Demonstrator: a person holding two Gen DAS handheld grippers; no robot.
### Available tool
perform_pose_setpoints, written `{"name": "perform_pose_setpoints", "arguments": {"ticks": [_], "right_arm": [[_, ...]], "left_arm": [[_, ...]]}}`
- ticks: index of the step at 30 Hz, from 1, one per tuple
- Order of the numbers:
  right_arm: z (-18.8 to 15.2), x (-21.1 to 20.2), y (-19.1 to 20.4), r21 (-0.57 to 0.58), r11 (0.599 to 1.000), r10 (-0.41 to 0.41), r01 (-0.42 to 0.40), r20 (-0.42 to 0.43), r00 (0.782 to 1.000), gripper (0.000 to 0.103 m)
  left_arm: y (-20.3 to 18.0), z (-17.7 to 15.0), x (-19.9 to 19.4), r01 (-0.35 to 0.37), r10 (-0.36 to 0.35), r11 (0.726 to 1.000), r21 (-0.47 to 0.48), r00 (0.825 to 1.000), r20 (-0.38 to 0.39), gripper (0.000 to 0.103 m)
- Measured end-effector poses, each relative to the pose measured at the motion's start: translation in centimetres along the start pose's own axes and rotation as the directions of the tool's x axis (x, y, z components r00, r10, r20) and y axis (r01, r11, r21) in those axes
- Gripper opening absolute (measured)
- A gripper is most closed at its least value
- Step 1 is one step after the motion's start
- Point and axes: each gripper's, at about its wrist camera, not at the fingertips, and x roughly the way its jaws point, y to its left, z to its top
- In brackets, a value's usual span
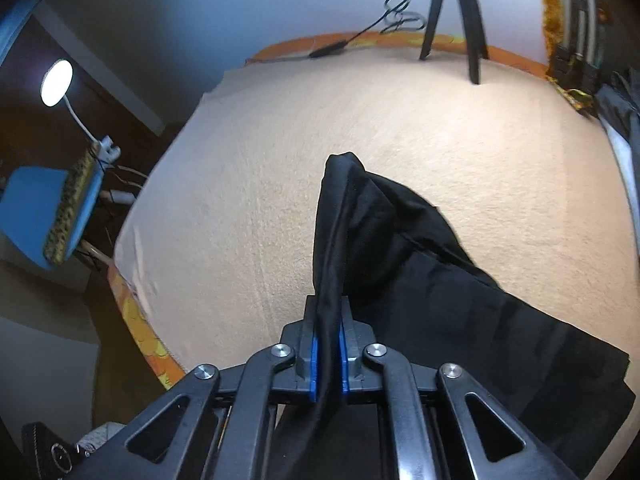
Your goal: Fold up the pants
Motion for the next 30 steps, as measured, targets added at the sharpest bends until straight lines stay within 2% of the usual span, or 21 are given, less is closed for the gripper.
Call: {"name": "perform_pose_setpoints", "arguments": {"ticks": [3, 6, 8, 10, 13, 16, 21, 26, 30], "right_arm": [[-0.8, -2.0, -1.0, 0.011, 1.000, 0.018, -0.019, 0.047, 0.999, 0.003], [-1.7, -4.2, -2.8, 0.039, 0.999, 0.029, -0.033, 0.093, 0.995, 0.002], [-2.3, -5.4, -4.1, 0.064, 0.997, 0.037, -0.044, 0.113, 0.993, 0.002], [-2.9, -6.5, -5.5, 0.085, 0.995, 0.036, -0.048, 0.133, 0.990, 0.002], [-3.8, -7.8, -7.9, 0.128, 0.990, 0.037, -0.058, 0.156, 0.987, 0.002], [-5.3, -8.8, -10.3, 0.169, 0.984, 0.035, -0.064, 0.169, 0.985, 0.002], [-8.0, -9.4, -14.0, 0.238, 0.967, 0.043, -0.085, 0.176, 0.983, 0.002], [-9.8, -9.3, -17.9, 0.302, 0.948, 0.049, -0.102, 0.176, 0.983, 0.002], [-10.3, -9.3, -20.3, 0.322, 0.942, 0.043, -0.098, 0.174, 0.984, 0.002]], "left_arm": [[-1.1, 0.2, -0.1, 0.025, -0.025, 0.999, 0.034, 1.000, 0.001, 0.017], [-2.4, 0.5, -0.3, 0.072, -0.072, 0.994, 0.087, 0.997, -0.004, 0.030], [-3.3, 0.6, -1.0, 0.113, -0.112, 0.990, 0.090, 0.994, -0.009, 0.041], [-3.9, 0.7, -2.0, 0.159, -0.160, 0.984, 0.085, 0.987, 0.003, 0.045], [-3.6, 1.3, -3.2, 0.175, -0.179, 0.980, 0.097, 0.983, 0.039, 0.046], [-2.9, 1.2, -2.7, 0.122, -0.128, 0.989, 0.085, 0.990, 0.066, 0.046], [-1.9, 1.2, 0.4, 0.066, -0.067, 0.997, 0.048, 0.998, 0.014, 0.046], [-4.6, 1.2, 3.3, 0.067, -0.063, 0.991, 0.120, 0.997, -0.035, 0.046], [-7.5, 0.5, 5.1, 0.111, -0.096, 0.977, 0.182, 0.991, -0.089, 0.046]]}}
